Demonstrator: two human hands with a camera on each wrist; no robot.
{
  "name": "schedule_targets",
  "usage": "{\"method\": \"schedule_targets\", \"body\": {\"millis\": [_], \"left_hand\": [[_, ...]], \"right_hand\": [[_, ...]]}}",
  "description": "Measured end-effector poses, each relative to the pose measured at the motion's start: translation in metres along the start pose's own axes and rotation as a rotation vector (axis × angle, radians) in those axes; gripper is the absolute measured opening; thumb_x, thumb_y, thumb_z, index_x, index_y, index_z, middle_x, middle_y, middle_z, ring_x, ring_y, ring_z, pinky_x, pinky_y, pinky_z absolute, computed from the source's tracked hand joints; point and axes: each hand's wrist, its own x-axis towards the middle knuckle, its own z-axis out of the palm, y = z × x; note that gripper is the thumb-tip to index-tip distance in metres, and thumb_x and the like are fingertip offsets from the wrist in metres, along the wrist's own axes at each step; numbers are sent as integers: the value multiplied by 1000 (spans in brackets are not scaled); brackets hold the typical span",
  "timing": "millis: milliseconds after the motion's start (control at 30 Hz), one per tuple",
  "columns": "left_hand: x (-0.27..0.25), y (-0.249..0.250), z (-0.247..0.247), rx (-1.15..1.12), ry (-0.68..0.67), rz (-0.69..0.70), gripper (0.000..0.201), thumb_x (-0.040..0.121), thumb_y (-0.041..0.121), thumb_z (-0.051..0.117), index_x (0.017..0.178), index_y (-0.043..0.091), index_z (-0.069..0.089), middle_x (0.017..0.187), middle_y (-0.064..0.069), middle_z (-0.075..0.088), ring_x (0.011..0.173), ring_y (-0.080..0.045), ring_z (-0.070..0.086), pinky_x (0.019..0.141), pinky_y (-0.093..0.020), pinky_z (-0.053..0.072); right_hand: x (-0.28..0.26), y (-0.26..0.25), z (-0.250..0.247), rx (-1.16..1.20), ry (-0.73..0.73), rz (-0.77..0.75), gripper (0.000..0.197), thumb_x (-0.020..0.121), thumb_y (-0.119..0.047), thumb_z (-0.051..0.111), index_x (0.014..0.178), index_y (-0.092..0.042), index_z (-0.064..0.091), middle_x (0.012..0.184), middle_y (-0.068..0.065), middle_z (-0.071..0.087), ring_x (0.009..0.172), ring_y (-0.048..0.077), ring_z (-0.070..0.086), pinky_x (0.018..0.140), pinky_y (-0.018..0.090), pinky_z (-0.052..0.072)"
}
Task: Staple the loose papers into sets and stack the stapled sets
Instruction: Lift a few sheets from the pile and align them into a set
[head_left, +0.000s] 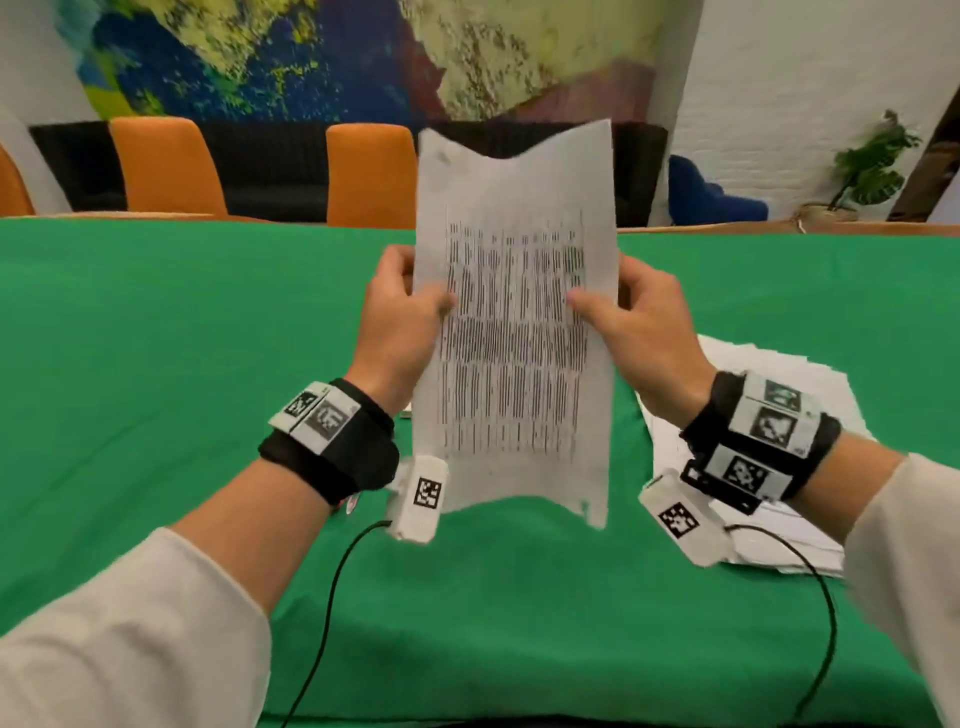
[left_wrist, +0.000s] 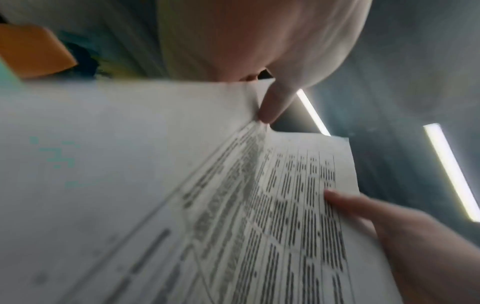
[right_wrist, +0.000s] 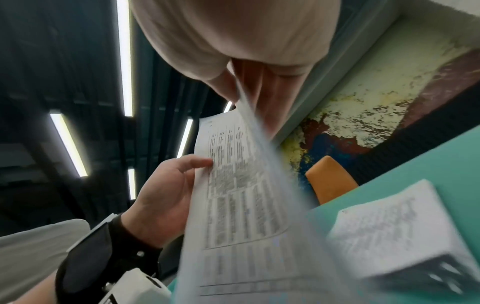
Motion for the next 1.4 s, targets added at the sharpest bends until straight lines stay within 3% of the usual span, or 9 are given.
{"method": "schedule_targets", "body": {"millis": [67,167,233,367,500,700,900,1200,1400], "left_hand": [[0,12,5,-2,37,87,31,81,4,56,111,11,55,111,-20,68,98,-30,69,87,-55,58],[6,32,7,-2,112,250,26,87,-5,50,108,8,48,97,-2,65,77,1,62,68,-27,55],[5,38,7,1,122,311,27,88,-7,50,110,8,46,97,5,64,76,5,61,67,-23,53],[-16,7,0,40,89,222,29,90,3,54,116,13,49,98,6,68,80,-9,67,74,-38,59],[-23,-15,-1,6,53,106,27,88,18,57,115,21,58,111,-2,74,104,-24,71,91,-58,58],[1,11,2,-56,100,164,30,85,14,57,113,24,63,115,-2,75,108,-26,71,96,-59,55],[-15,-15,-3,-54,30,67,31,85,20,59,115,17,63,114,-2,76,108,-24,72,97,-57,57],[22,27,-1,-52,101,162,25,86,22,54,107,24,67,113,-4,75,107,-27,70,95,-60,55],[-15,-19,5,-70,3,17,31,90,27,55,118,21,67,118,-2,75,113,-25,70,103,-56,54]], "right_hand": [[6,-11,2,17,47,-62,30,92,-21,65,121,-17,72,117,-1,77,104,20,75,90,52,61],[17,-28,2,91,107,-166,26,95,-11,63,119,-17,68,118,2,76,106,21,74,92,50,61],[21,-32,0,155,139,-173,27,96,-7,64,123,-11,66,118,5,75,107,21,74,92,45,62],[7,-7,4,179,138,-58,24,97,-11,70,121,-12,70,114,2,78,105,19,75,92,43,62],[-8,11,12,158,67,79,14,98,-13,70,107,-23,74,102,-2,80,96,17,77,90,44,63],[14,-14,3,220,90,-13,15,98,-12,70,107,-22,74,103,-3,80,97,17,77,82,34,63],[1,12,1,230,96,72,17,93,-14,77,108,-22,76,106,2,80,100,22,77,92,47,62],[33,-28,-8,262,74,-38,12,98,-11,70,107,-18,74,110,7,79,101,23,77,88,42,63],[2,18,1,248,53,147,15,95,-12,73,109,-19,74,104,3,80,99,22,77,92,48,62]]}}
